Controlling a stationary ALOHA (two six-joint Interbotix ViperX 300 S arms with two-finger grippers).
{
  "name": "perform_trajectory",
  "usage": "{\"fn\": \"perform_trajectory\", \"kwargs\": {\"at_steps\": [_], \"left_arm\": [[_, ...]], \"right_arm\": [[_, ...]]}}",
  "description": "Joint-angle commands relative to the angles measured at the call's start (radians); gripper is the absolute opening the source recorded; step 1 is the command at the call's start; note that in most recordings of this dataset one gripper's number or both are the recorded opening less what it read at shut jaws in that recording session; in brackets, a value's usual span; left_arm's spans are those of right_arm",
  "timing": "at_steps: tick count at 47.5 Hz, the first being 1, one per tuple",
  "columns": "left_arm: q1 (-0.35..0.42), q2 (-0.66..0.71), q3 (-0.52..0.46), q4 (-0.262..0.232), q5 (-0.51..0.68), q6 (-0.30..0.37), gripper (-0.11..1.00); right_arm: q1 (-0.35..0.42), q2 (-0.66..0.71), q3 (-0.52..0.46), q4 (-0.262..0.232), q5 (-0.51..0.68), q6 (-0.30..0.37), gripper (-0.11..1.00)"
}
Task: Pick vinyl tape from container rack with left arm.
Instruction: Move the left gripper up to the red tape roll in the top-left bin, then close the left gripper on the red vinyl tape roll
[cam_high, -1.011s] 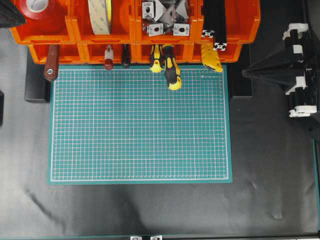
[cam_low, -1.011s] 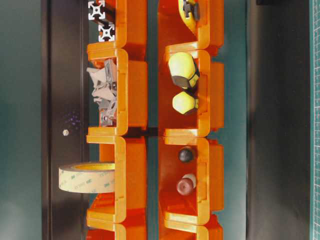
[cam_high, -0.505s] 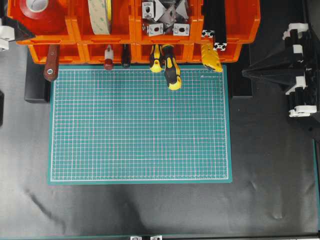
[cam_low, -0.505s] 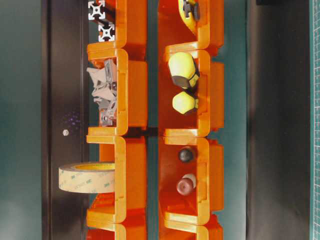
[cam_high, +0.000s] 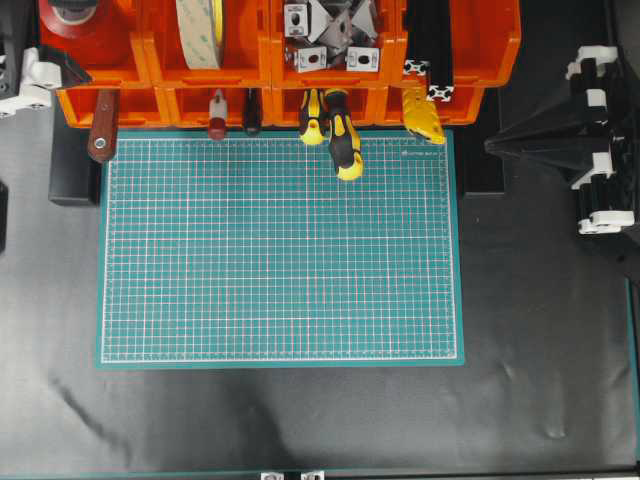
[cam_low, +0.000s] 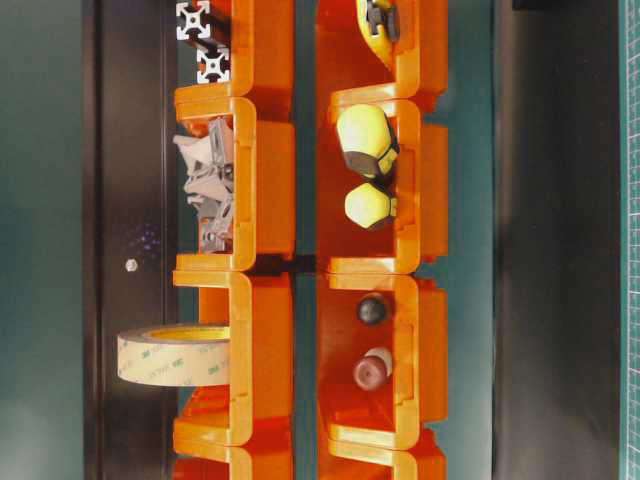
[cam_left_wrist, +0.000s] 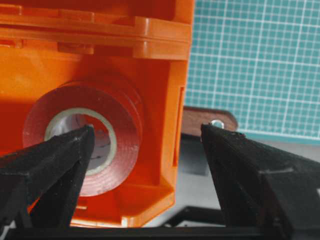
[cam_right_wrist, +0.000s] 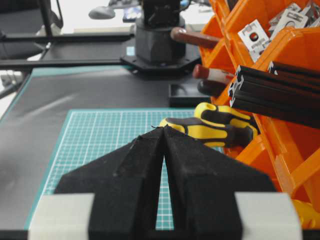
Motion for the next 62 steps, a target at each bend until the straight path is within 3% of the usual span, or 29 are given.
{"fn": "perform_trajectory", "kwargs": {"at_steps": [1,9,14,27,43,53,62], "left_arm": [[0.012,-0.009,-0.008,0.003,-0.008,0.0,0.82],[0.034,-0.009,-0.009,0.003,-0.006,0.0,0.79],[0.046,-0.009,-0.008,0.003,-0.008,0.003,0.71],[0.051,-0.011,-0.006,0.003,-0.008,0.041,0.19],[0.048,-0.011,-0.038,0.003,0.012,0.049,0.19],[0.014,0.002,-0.225,0.002,0.126,0.031,0.19],[-0.132,0.04,-0.402,0.002,0.16,-0.028,0.19]], "right_arm": [[-0.002,0.003,-0.023,0.002,-0.009,0.002,0.0],[-0.002,0.003,-0.023,0.0,-0.009,0.002,0.0],[-0.002,0.003,-0.023,0.002,-0.009,0.002,0.0],[-0.002,0.003,-0.023,0.002,-0.009,0.002,0.0],[-0.002,0.003,-0.021,0.002,-0.011,0.002,0.0],[-0.002,0.003,-0.021,0.002,-0.012,0.002,0.0],[-0.002,0.002,-0.021,0.002,-0.018,0.002,0.0]]}}
